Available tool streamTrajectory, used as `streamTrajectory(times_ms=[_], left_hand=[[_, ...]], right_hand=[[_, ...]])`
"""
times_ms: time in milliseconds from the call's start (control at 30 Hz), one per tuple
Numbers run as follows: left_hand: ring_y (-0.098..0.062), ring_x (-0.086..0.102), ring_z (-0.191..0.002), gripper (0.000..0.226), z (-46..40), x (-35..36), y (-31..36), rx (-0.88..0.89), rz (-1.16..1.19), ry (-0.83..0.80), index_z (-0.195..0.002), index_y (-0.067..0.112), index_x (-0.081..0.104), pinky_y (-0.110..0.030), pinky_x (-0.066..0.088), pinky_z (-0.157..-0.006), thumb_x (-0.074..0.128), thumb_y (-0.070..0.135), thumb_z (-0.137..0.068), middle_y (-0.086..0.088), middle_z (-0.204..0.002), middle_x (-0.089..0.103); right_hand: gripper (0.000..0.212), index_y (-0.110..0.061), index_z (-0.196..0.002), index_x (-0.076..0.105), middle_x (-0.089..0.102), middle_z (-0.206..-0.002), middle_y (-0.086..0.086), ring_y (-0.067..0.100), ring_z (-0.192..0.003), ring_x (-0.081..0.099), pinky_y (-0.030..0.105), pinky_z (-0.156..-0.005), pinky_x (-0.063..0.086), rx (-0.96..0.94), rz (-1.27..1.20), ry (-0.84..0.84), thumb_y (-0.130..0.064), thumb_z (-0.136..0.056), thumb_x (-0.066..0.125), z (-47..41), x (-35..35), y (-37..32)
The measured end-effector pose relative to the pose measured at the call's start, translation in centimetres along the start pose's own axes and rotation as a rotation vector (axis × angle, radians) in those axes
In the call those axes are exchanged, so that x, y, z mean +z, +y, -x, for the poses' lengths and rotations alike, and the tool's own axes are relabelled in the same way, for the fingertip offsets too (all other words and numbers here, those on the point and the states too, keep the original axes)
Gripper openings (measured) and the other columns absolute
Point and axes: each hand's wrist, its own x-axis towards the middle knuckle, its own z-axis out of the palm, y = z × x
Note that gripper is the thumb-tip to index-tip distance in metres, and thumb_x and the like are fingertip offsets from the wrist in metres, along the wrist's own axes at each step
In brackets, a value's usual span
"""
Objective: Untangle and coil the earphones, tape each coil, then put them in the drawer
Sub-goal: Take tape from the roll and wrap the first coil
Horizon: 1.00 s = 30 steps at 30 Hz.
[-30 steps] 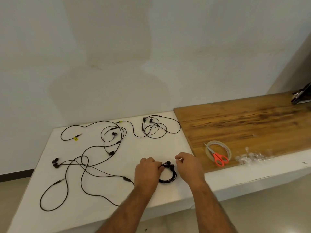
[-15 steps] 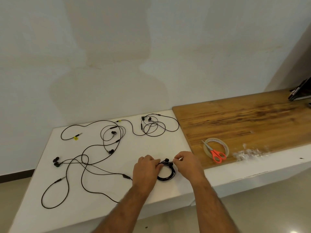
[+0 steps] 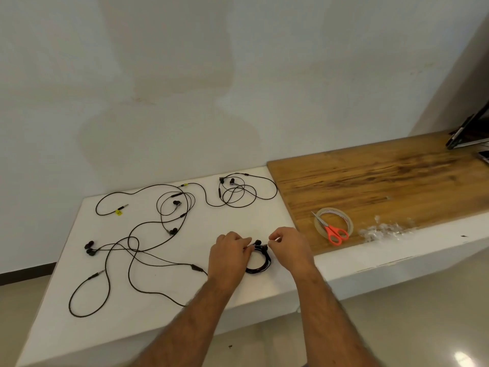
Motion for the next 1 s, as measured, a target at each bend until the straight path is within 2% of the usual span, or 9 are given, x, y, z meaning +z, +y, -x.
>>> streamTrajectory(times_ms=[233, 333, 433, 500, 600, 700, 867, 933, 1000], left_hand=[[-0.015, 0.050, -0.109, 0.034, 0.1, -0.5, 1.6, 0.006, -0.010, 0.048, -0.130, 0.033, 0.059, -0.027, 0.042, -0.086, 0.045, 0.040, -0.099, 0.007, -0.118, 0.060], [-0.016, 0.051, -0.109, 0.034, -0.1, -0.8, 3.0, 0.026, -0.003, 0.078, -0.129, 0.032, 0.060, -0.028, 0.041, -0.087, 0.045, 0.038, -0.100, 0.006, -0.118, 0.061], [-0.018, 0.054, -0.107, 0.032, -0.3, -0.8, 4.7, 0.043, 0.067, 0.101, -0.126, 0.027, 0.063, -0.030, 0.043, -0.087, 0.049, 0.035, -0.098, 0.003, -0.115, 0.063], [-0.017, 0.055, -0.106, 0.031, -0.6, -0.6, 6.0, 0.043, 0.122, 0.102, -0.125, 0.025, 0.064, -0.030, 0.045, -0.089, 0.052, 0.034, -0.098, 0.003, -0.112, 0.065], [-0.016, 0.056, -0.106, 0.032, -1.2, 0.0, 8.5, 0.033, 0.213, 0.058, -0.127, 0.022, 0.062, -0.030, 0.046, -0.091, 0.053, 0.031, -0.098, 0.001, -0.112, 0.064], [-0.017, 0.059, -0.106, 0.032, -2.1, 1.0, 10.9, 0.010, 0.272, 0.006, -0.128, 0.019, 0.061, -0.029, 0.045, -0.090, 0.052, 0.026, -0.098, 0.000, -0.115, 0.063], [-0.024, 0.062, -0.095, 0.024, -4.5, 2.2, 13.6, -0.051, 0.316, -0.067, -0.110, 0.005, 0.067, -0.030, 0.045, -0.079, 0.052, 0.015, -0.093, -0.009, -0.103, 0.068], [-0.026, 0.063, -0.093, 0.022, -5.5, 2.5, 14.0, -0.091, 0.343, -0.096, -0.104, 0.009, 0.068, -0.029, 0.046, -0.075, 0.050, 0.011, -0.091, -0.009, -0.099, 0.069], [-0.029, 0.063, -0.098, 0.026, -6.4, 3.0, 14.3, -0.110, 0.344, -0.124, -0.109, 0.014, 0.067, -0.032, 0.049, -0.081, 0.052, 0.011, -0.088, -0.009, -0.104, 0.070]], right_hand=[[0.020, -0.022, -0.107, 0.071, 0.070, -0.107, -0.003, 0.015, -0.095, 0.064, 0.028, -0.078, 0.052, -0.017, -0.032, 0.051, -0.020, -0.089, 0.060, 1.1, -1.1, 0.1], [0.021, -0.020, -0.107, 0.071, 0.072, -0.102, -0.002, 0.017, -0.092, 0.066, 0.030, -0.076, 0.054, -0.004, -0.053, 0.118, -0.018, -0.089, 0.060, 1.3, -3.4, 0.9], [0.019, -0.023, -0.089, 0.073, 0.072, -0.085, -0.003, 0.018, -0.078, 0.067, 0.032, -0.066, 0.056, 0.011, 0.038, 0.223, -0.014, -0.085, 0.057, 1.1, -7.0, 2.3], [0.018, -0.021, -0.084, 0.071, 0.070, -0.082, -0.002, 0.018, -0.073, 0.064, 0.031, -0.062, 0.055, 0.047, 0.107, 0.266, -0.009, -0.084, 0.058, 0.7, -9.6, 3.9], [0.019, -0.023, -0.097, 0.070, 0.070, -0.091, -0.002, 0.019, -0.081, 0.064, 0.032, -0.069, 0.055, 0.122, 0.142, 0.245, -0.011, -0.084, 0.064, -0.3, -12.5, 6.1], [0.019, -0.027, -0.100, 0.068, 0.069, -0.092, -0.004, 0.016, -0.083, 0.064, 0.031, -0.070, 0.055, 0.091, 0.202, 0.172, -0.017, -0.084, 0.066, -0.8, -13.4, 6.8], [0.022, -0.027, -0.105, 0.066, 0.070, -0.096, -0.002, 0.016, -0.086, 0.064, 0.031, -0.071, 0.054, 0.034, 0.235, 0.121, -0.023, -0.084, 0.068, -1.4, -13.2, 7.3], [0.027, -0.026, -0.109, 0.066, 0.070, -0.099, -0.002, 0.017, -0.090, 0.063, 0.032, -0.075, 0.054, 0.026, 0.230, 0.091, -0.026, -0.083, 0.072, -1.5, -13.0, 7.6], [0.030, -0.026, -0.111, 0.065, 0.070, -0.102, -0.001, 0.018, -0.092, 0.063, 0.033, -0.076, 0.055, 0.024, 0.217, 0.060, -0.027, -0.082, 0.074, -1.5, -13.0, 7.8]])
